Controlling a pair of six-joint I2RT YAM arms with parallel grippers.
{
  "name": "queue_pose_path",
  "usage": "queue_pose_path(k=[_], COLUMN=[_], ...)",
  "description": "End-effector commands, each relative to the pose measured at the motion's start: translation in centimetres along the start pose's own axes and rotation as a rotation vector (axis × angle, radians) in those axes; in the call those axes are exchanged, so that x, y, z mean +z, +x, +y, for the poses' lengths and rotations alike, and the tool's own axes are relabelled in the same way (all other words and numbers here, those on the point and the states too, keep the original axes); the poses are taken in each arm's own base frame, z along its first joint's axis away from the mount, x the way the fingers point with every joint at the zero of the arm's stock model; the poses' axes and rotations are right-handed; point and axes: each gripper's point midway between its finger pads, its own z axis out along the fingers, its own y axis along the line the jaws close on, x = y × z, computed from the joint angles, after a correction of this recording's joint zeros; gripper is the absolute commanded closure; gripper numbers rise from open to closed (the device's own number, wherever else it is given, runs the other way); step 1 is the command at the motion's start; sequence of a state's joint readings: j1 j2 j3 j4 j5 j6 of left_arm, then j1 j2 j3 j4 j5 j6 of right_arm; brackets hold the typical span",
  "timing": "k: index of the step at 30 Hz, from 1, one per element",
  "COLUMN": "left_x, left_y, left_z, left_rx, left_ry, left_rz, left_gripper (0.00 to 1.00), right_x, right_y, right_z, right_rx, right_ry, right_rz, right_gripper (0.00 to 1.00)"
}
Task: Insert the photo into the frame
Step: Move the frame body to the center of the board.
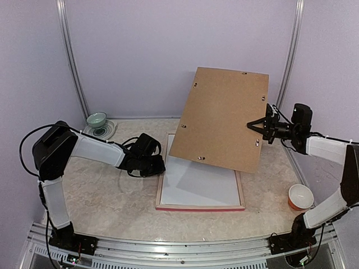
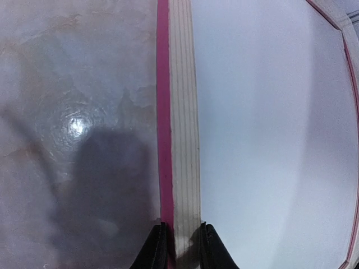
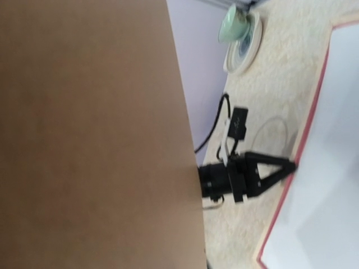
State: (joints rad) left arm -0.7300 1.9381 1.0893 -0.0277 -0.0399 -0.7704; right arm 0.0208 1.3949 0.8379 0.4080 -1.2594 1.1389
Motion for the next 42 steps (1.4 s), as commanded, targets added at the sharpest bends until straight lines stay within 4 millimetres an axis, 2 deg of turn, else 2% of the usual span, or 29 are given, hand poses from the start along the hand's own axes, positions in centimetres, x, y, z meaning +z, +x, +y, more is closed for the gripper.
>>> queue_pose_path(k=[1,12,27,36,42], left_x=[-0.7,-1.9,-3.1,-3.9,-5.0], left_y=[1.1,0.8,0.1,-0.5,-1.8], left_z=[3.8,6.0,7.8,7.4,6.2], left_rx=[-0.004,-0.026,-0.027,-0.033,-0.038], left_ry=[-0.099,-0.118,-0.125,-0.085,-0.040], left_rz=[0.026,0.006,-0.010,-0.029,-0.065], left_gripper=[0.80,0.81,0.82,0.78,0.72], right_x=[0.8,2.4,5.3,7.3,8.1], right_y=[1.6,4.2,6.8,8.0,8.7], right_z=[1.2,-1.3,-5.4,-8.2,-9.0], right_rx=[-0.073,-0.004,0.089,0.149,0.167], right_ry=[-0.024,-0.008,0.017,0.018,0.021], right_rz=[0.034,0.111,0.204,0.256,0.283], right_gripper=[1.00,1.00,1.00,1.00,1.00])
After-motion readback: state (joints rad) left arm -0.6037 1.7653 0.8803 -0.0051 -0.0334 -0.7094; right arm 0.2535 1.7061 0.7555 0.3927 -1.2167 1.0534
